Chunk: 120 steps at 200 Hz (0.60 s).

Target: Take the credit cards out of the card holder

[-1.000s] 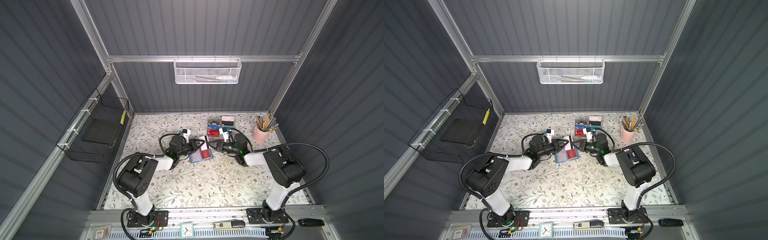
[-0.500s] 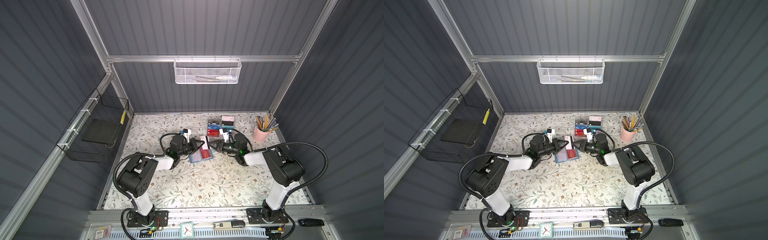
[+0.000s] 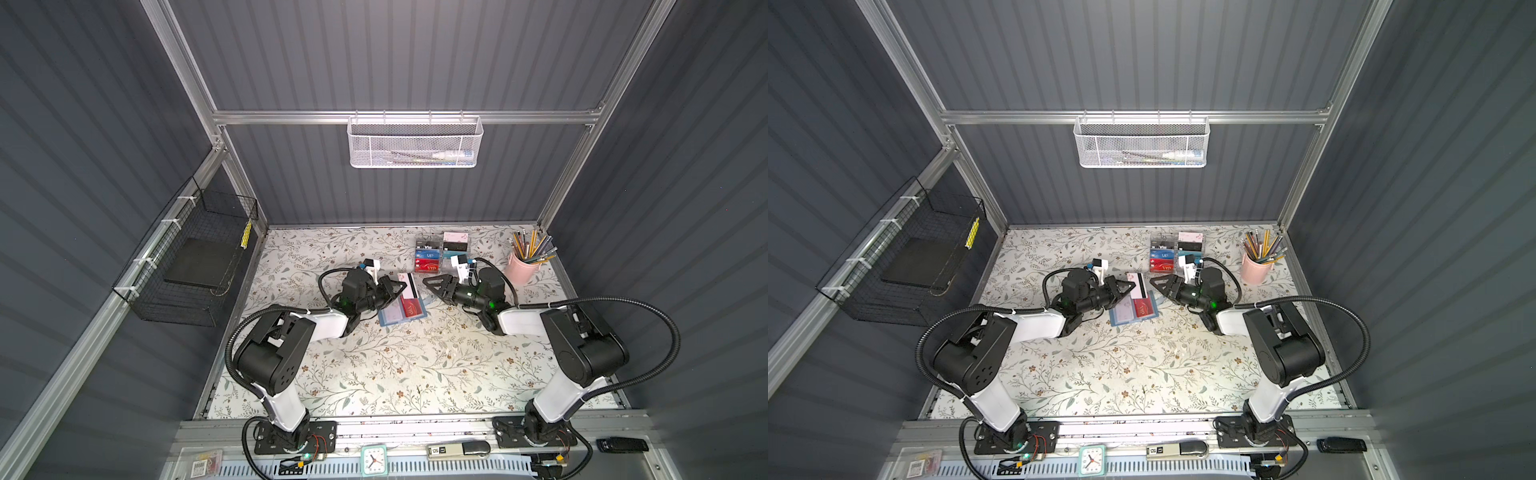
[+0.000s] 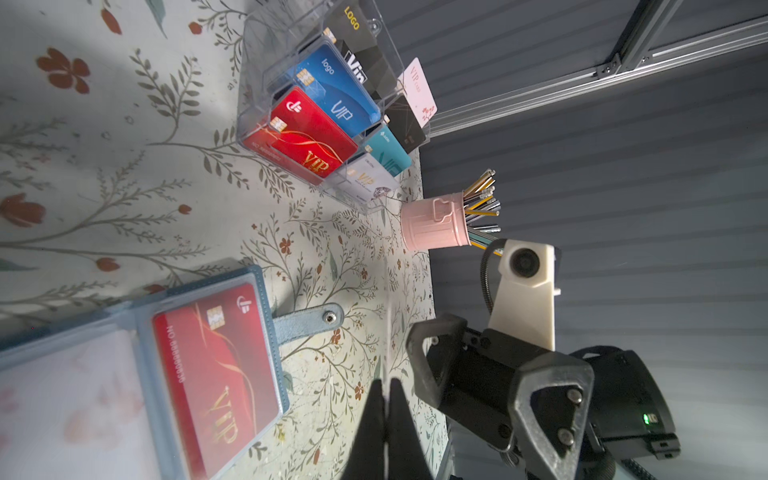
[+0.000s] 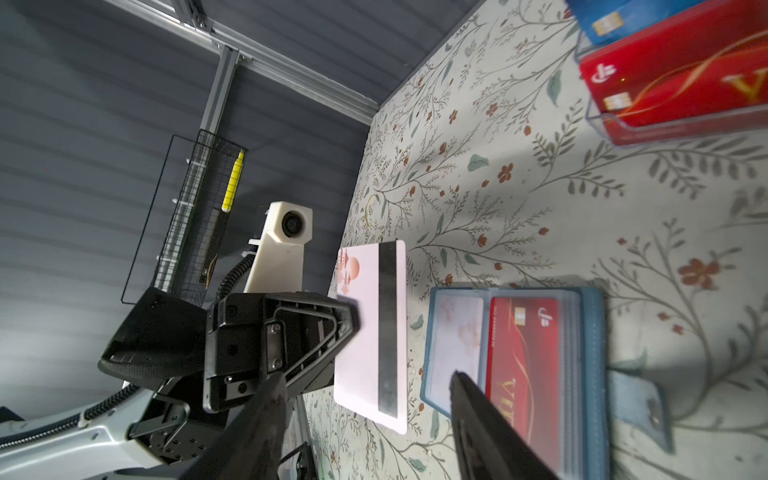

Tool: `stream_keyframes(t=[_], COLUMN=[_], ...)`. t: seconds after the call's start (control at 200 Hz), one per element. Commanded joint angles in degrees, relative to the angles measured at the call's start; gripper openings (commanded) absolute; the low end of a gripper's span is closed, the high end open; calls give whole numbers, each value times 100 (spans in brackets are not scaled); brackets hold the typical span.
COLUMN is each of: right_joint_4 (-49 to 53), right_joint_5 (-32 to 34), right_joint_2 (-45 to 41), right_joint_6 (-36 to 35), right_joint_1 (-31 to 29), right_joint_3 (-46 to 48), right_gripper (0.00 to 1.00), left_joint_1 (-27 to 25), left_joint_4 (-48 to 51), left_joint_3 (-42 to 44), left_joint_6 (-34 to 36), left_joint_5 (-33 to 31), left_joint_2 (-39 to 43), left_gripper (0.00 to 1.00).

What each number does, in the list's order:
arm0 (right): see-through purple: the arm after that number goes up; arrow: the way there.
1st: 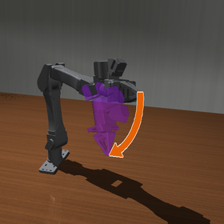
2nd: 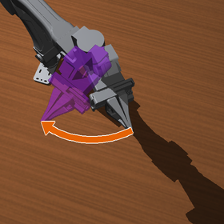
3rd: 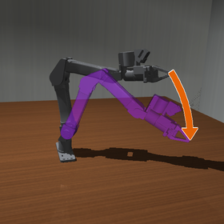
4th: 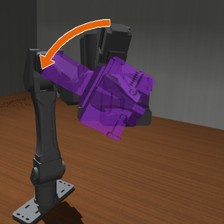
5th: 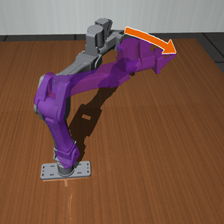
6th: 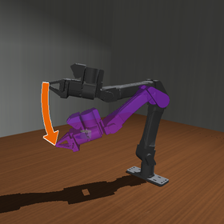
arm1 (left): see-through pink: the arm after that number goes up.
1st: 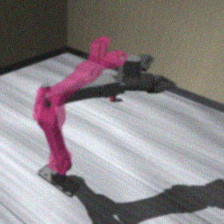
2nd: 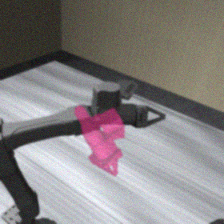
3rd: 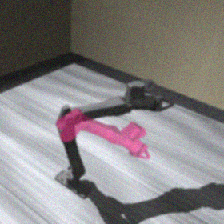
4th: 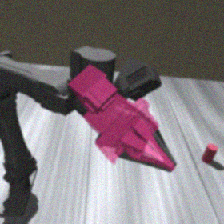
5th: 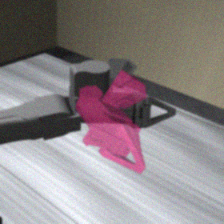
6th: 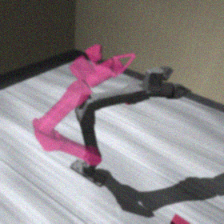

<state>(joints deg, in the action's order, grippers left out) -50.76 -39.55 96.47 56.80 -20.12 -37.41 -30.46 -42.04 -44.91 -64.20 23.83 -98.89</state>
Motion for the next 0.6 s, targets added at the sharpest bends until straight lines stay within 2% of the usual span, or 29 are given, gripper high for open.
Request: stream_keyframes(t=[0.0, 0.23, 0.36, 0.595], right_joint_4=[255, 1318, 1218, 733], right_joint_5=[559, 1556, 1484, 1359], right_joint_2=[-474, -1432, -1285, -928], right_joint_6=[258, 224, 467, 428], right_joint_1=[11, -222, -285, -418], right_joint_3=[173, -10, -213, -410], right_gripper=[68, 69, 67, 59], left_joint_1=[-19, -107, -209, -249], left_joint_4=[-415, -1622, -1601, -1567], left_joint_3=[-346, -957, -1107, -1023], left_joint_6=[-257, -1105, -1122, -1079], left_joint_5=[-294, -90, -123, -164], left_joint_2=[187, -457, -488, -390], left_gripper=[0, 0, 0, 0])
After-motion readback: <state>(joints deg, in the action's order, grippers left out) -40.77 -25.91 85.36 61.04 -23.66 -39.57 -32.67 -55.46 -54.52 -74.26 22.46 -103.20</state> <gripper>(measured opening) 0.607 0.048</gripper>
